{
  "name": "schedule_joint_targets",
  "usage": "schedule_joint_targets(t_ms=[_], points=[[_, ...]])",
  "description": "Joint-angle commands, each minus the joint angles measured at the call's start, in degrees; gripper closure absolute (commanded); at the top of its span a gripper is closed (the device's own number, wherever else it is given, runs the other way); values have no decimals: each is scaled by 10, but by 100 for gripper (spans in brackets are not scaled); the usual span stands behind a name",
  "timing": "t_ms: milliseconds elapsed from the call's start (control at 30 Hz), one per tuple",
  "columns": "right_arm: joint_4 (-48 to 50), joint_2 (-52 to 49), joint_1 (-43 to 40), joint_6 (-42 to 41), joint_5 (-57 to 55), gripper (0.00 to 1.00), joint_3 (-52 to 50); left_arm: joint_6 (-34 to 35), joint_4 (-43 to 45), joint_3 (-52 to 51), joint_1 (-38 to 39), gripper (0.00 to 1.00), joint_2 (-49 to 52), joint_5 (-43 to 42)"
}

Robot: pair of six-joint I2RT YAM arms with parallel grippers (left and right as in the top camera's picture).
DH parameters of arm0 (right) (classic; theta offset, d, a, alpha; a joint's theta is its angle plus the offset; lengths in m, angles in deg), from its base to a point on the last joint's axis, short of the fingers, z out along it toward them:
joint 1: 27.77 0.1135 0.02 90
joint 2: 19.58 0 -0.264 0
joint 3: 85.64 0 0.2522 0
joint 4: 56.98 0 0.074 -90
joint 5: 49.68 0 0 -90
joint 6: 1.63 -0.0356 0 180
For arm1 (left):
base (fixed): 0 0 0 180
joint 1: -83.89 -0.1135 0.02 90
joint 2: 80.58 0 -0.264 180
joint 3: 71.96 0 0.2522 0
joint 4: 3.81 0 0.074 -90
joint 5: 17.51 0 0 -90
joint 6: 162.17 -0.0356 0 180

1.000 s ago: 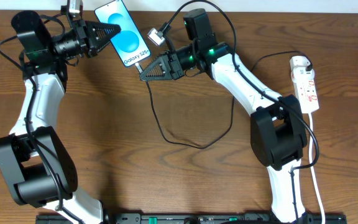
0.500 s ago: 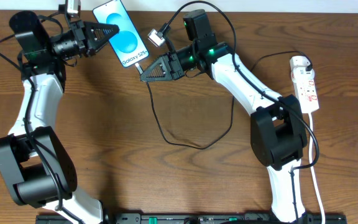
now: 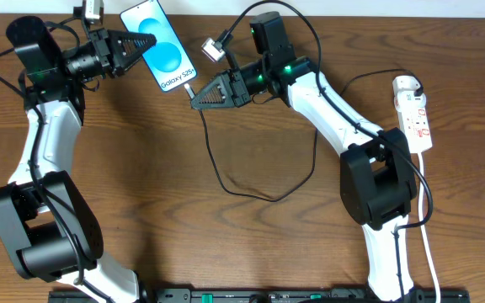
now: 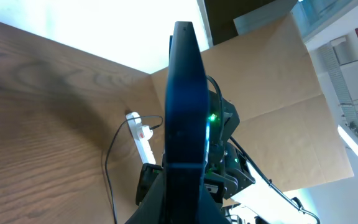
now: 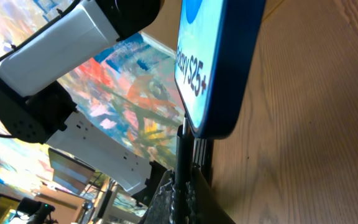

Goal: Plug charger to phone and switch on socket

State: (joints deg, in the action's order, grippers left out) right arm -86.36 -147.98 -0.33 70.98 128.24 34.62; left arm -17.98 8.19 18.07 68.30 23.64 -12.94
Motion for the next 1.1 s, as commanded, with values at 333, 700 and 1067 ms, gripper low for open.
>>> schedule_joint_targets(t_ms=[333, 700, 1067], points=[[1, 7, 0, 2, 14, 99, 6, -3, 5, 6, 13, 93, -12, -16], [14, 7, 1, -10, 12, 99, 6, -3, 5, 6, 24, 93, -12, -16], [16, 7, 3, -10, 12, 99, 6, -3, 5, 6, 32, 93, -12, -16]])
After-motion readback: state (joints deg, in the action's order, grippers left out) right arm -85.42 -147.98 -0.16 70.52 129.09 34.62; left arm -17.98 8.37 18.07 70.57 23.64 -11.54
